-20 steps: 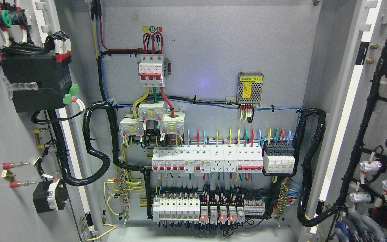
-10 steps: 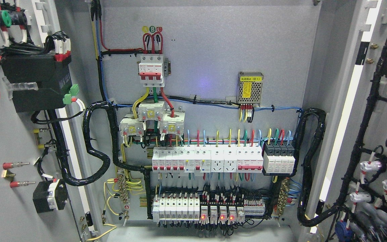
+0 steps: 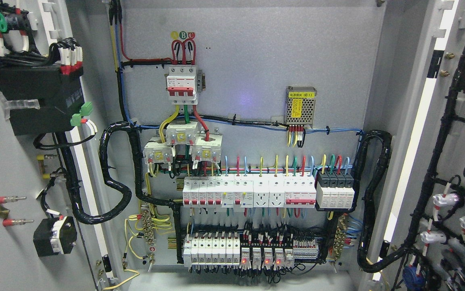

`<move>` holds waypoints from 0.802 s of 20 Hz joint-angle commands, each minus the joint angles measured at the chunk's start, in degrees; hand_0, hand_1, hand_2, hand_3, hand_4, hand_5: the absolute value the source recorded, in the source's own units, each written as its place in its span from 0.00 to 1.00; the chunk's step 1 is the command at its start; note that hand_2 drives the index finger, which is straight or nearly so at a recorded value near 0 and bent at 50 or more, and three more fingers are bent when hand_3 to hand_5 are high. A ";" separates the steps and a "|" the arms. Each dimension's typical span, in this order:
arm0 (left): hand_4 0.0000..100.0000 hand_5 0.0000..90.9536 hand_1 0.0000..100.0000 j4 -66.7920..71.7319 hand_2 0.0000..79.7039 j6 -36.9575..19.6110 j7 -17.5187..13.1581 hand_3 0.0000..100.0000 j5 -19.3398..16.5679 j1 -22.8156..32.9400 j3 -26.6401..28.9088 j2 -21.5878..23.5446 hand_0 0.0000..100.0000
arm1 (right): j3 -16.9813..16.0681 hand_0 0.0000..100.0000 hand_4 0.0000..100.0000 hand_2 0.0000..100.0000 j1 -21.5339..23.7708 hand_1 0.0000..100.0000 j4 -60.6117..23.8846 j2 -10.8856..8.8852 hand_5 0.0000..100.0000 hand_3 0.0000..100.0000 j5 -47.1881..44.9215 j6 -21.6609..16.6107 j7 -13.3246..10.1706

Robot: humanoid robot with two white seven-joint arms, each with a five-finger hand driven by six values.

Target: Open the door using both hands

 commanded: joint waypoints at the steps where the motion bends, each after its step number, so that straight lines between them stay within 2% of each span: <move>1: 0.00 0.00 0.00 -0.26 0.00 0.02 -0.08 0.00 3.36 0.05 6.58 0.56 0.00 | -2.94 0.00 0.00 0.00 0.24 0.00 0.82 -0.53 0.00 0.00 -0.03 -0.04 -0.03; 5: 0.00 0.00 0.00 -0.17 0.00 0.02 -0.08 0.00 5.65 0.58 9.84 1.18 0.00 | -3.12 0.00 0.00 0.00 0.59 0.00 0.82 -0.18 0.00 0.00 -0.03 -0.04 -0.03; 8: 0.00 0.00 0.00 -0.08 0.00 0.02 -0.08 0.00 7.58 1.11 11.86 1.79 0.00 | -4.87 0.00 0.00 0.00 2.52 0.00 0.73 0.00 0.00 0.00 -0.03 -0.04 -0.20; 16: 0.00 0.00 0.00 0.44 0.00 0.11 -0.08 0.00 11.54 2.07 17.13 3.11 0.00 | -4.97 0.00 0.00 0.00 2.79 0.00 0.82 0.79 0.00 0.00 -0.20 0.04 -0.56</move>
